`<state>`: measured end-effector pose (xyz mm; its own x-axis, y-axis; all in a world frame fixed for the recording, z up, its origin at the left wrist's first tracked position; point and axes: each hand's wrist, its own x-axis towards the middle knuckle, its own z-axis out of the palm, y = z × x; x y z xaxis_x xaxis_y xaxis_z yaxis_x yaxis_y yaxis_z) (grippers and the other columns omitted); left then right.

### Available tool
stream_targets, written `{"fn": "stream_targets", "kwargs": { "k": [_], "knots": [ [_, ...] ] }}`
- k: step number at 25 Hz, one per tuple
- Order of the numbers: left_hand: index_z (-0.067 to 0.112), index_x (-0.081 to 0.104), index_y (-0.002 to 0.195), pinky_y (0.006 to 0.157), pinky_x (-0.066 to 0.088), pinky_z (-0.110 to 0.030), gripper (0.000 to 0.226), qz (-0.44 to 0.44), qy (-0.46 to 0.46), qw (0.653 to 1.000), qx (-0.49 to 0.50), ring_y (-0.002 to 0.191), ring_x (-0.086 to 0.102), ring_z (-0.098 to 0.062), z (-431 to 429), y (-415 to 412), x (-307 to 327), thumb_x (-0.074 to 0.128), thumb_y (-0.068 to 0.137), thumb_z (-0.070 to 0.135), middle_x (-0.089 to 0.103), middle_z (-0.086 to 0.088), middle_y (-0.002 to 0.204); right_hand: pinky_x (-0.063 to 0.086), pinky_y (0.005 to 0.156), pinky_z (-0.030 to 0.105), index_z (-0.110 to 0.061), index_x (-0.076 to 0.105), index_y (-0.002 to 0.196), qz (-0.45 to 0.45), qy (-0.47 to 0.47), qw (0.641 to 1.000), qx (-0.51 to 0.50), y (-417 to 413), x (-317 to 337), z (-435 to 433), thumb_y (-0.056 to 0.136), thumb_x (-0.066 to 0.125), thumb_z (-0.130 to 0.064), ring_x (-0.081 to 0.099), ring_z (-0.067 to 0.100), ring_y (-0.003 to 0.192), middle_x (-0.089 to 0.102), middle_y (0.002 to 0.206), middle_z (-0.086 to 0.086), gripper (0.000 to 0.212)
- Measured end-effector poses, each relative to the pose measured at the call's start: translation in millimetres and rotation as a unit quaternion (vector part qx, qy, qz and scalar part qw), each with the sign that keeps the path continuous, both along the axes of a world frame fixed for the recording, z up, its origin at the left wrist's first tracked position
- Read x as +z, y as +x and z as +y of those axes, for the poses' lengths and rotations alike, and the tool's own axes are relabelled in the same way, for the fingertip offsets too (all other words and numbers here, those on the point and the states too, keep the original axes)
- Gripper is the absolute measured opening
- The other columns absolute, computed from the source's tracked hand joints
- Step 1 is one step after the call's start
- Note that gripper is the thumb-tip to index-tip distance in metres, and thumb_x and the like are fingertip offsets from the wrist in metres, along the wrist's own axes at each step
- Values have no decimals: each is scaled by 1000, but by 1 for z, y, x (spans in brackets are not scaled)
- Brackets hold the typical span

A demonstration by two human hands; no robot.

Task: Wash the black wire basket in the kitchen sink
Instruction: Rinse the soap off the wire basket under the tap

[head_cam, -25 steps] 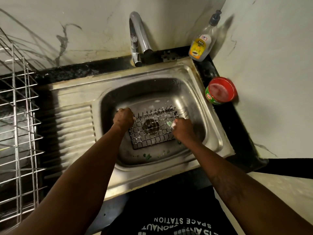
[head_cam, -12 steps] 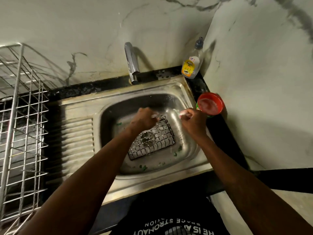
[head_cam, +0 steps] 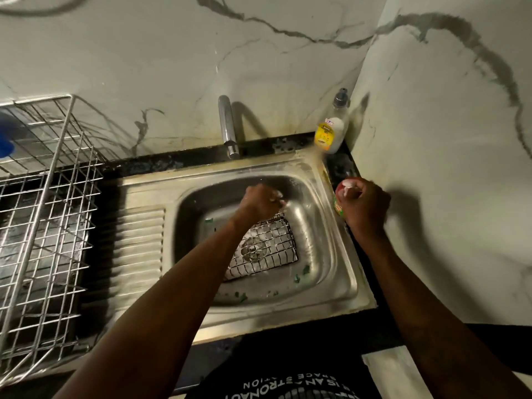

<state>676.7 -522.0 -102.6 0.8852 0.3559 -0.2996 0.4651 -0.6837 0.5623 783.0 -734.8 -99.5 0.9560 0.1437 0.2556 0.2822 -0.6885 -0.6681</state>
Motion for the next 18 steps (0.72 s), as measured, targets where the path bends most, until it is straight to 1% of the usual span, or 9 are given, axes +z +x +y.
{"fn": "stream_targets", "kwargs": {
  "k": [1,2,4,7,9,11,14,16,18],
  "knots": [
    [19,73,115,104,50,-35,23,13,-2,999,29,112,65,-21,11,-12,-7,65,95,29,74,-5,117,47,80,22,-13,79,96,13,20,999,38,-8,1,10,83,66,-5,69,23,87,77,93,6,20],
    [19,73,109,96,54,-34,17,22,-2,998,62,104,67,-20,22,-25,-14,65,95,26,74,-6,111,46,79,18,-11,78,99,49,41,994,84,-18,0,24,85,65,-2,69,17,87,77,95,5,21],
    [20,71,95,75,55,-24,4,39,5,991,126,86,67,-14,45,-50,-33,67,93,20,74,-5,99,53,77,19,-10,78,102,106,44,982,150,-35,-14,53,86,67,-3,70,12,85,77,95,2,20],
    [15,66,73,62,50,-21,21,109,4,971,211,69,64,-13,72,-82,-62,67,92,23,69,-2,77,51,69,19,-12,79,96,141,-21,974,176,-51,-51,89,87,68,-13,72,17,79,78,90,5,14],
    [10,69,72,58,47,-21,27,141,-2,960,242,66,63,-13,79,-99,-74,65,92,28,65,0,68,48,66,21,-14,77,93,191,-63,966,163,-52,-72,104,88,68,-20,72,21,79,77,88,6,12],
    [9,74,77,67,48,-24,36,151,-35,949,276,77,69,-19,86,-104,-86,62,93,39,70,-3,74,47,69,23,-17,76,99,238,-128,953,138,-48,-90,116,88,68,-30,72,24,86,77,94,6,19],
    [6,74,95,87,53,-32,50,176,-118,919,332,96,67,-28,97,-105,-99,55,97,52,71,-12,96,52,81,32,-17,71,112,283,-207,930,109,-39,-110,129,90,64,-43,69,29,102,74,111,8,35],
    [1,69,107,97,54,-42,56,158,-186,903,352,105,66,-35,100,-102,-101,53,98,54,69,-18,110,52,89,37,-16,66,119,316,-245,912,86,-32,-117,136,93,60,-50,65,33,113,69,122,12,44],
    [-2,61,117,99,53,-48,50,107,-262,879,384,104,64,-34,100,-103,-99,52,102,45,64,-18,113,49,96,39,-12,61,128,387,-253,885,60,-27,-121,141,94,54,-58,60,36,120,64,131,15,58]
  ]
}}
